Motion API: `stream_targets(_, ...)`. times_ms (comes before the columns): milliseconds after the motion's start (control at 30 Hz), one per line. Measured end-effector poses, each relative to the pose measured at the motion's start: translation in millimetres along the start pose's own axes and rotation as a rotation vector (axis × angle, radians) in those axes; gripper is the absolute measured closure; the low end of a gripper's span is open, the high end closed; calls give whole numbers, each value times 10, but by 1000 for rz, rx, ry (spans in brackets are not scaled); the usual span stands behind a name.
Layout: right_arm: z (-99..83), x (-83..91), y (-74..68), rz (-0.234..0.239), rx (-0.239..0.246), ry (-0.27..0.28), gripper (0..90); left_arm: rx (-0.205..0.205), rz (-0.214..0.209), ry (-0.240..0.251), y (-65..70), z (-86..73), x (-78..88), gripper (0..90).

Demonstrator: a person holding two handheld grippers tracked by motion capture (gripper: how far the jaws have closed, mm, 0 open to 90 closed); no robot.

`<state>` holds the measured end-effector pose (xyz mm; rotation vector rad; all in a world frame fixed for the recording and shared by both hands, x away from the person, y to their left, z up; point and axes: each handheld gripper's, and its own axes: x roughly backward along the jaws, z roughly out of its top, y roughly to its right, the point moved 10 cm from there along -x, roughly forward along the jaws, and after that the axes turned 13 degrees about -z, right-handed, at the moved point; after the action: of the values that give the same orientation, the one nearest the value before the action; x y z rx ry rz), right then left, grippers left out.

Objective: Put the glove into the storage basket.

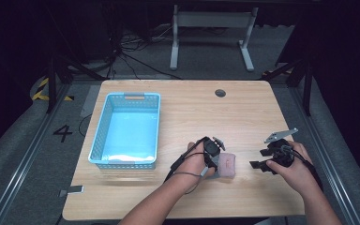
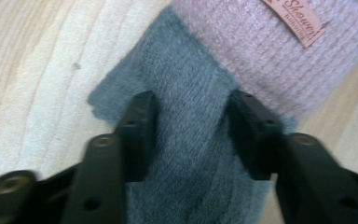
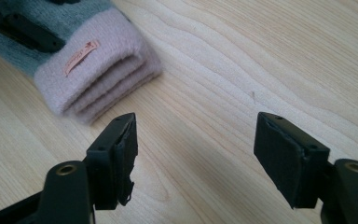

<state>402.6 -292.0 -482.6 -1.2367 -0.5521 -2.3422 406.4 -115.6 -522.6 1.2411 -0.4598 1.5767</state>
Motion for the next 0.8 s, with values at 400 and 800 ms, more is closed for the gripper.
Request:
stream_targets(400,-15,-20,28,-4,-1,-4,309,-9,-3,2,41,20,27,721)
stream_targets(800,-36,-44,45,-3,-6,-12,309,-55,-12,28,129,40,294,739)
